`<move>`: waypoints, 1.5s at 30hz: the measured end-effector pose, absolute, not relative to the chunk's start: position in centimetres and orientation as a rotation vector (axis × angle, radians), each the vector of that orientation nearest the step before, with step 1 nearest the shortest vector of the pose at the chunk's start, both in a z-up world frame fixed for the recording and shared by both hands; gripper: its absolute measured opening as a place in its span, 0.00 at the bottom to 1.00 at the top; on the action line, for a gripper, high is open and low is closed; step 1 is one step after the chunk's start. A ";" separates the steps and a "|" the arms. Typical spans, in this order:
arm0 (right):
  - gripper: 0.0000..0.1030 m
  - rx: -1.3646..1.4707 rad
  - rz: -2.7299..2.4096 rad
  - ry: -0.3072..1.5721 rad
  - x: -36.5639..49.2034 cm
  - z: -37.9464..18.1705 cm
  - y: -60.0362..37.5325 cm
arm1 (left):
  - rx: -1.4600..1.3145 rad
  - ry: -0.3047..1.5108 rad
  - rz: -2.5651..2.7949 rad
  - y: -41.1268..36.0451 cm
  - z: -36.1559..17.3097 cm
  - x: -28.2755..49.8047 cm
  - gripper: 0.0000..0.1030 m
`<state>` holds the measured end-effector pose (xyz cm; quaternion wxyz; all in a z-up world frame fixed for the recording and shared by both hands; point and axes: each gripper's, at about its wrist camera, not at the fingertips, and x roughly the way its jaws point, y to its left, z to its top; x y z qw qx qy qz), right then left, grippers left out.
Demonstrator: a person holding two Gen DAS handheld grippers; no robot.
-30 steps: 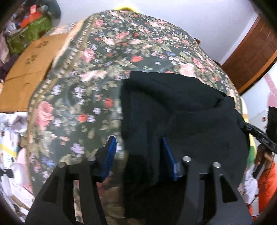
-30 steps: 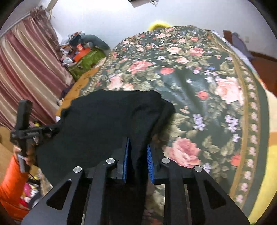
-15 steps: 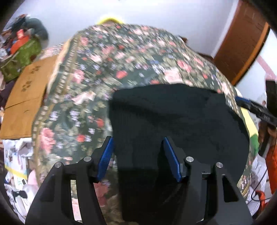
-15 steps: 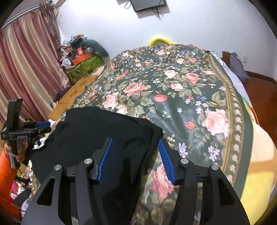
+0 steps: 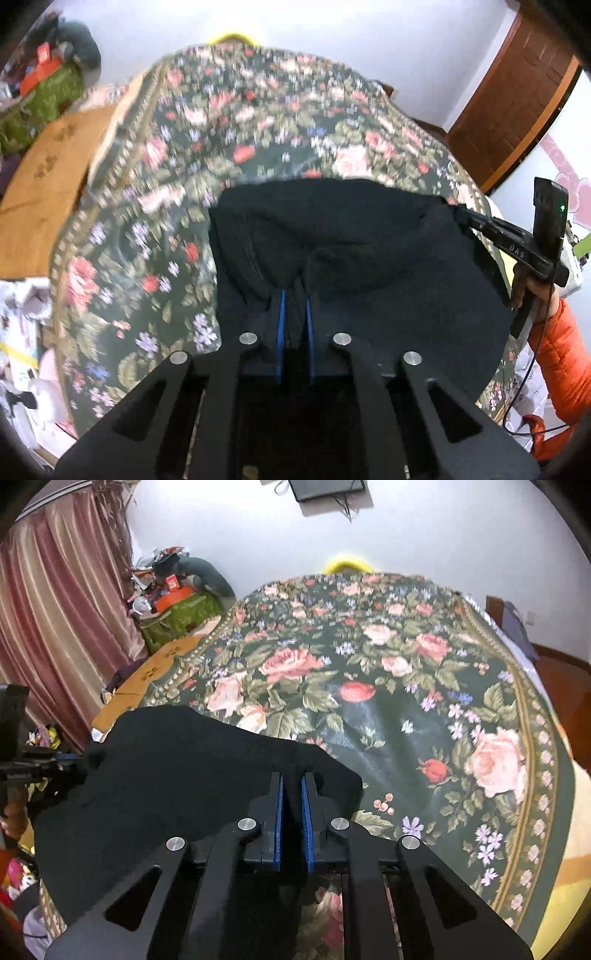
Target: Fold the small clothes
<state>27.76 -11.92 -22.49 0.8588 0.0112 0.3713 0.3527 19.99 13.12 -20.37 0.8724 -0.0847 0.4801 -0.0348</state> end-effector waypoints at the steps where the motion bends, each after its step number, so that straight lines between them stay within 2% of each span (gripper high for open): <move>1: 0.07 0.022 0.738 0.763 27.5 -22.2 -12.1 | -0.167 0.990 -0.067 12.9 -19.7 19.9 0.08; 8: 0.06 0.056 0.710 0.702 27.4 -20.7 -13.6 | -0.140 0.912 -0.055 12.8 -16.6 21.1 0.08; 17: 0.06 0.039 0.673 0.835 29.8 -24.6 -12.4 | -0.219 1.095 -0.012 14.9 -24.2 24.3 0.11; 22: 0.08 0.013 0.675 0.867 30.0 -24.1 -12.4 | -0.254 1.089 0.033 16.4 -23.9 23.6 0.29; 28: 0.14 -0.028 0.653 0.823 28.4 -21.5 -13.4 | -0.147 1.023 0.102 17.1 -20.4 21.6 0.35; 29: 0.18 -0.025 0.660 0.815 28.1 -21.0 -13.3 | -0.118 1.011 0.106 16.9 -19.8 21.4 0.37; 31: 0.27 -0.019 0.693 0.788 27.0 -19.7 -13.0 | -0.085 0.985 0.076 16.0 -18.6 21.1 0.47; 33: 0.36 -0.022 0.725 0.766 26.3 -18.8 -12.4 | -0.063 0.969 0.041 14.9 -17.9 21.2 0.52; 35: 0.42 -0.031 0.772 0.761 25.5 -18.2 -11.0 | -0.042 0.956 -0.013 13.1 -17.5 21.6 0.55; 37: 0.47 -0.040 0.818 0.775 25.0 -18.1 -9.5 | -0.042 0.955 -0.050 11.7 -17.5 22.3 0.70; 40: 0.49 -0.069 0.875 0.802 24.8 -19.0 -6.8 | -0.040 0.960 -0.095 9.5 -18.2 23.9 0.72; 45: 0.50 -0.136 0.901 0.908 25.7 -22.1 -3.3 | -0.026 1.073 -0.094 7.6 -21.9 27.3 0.72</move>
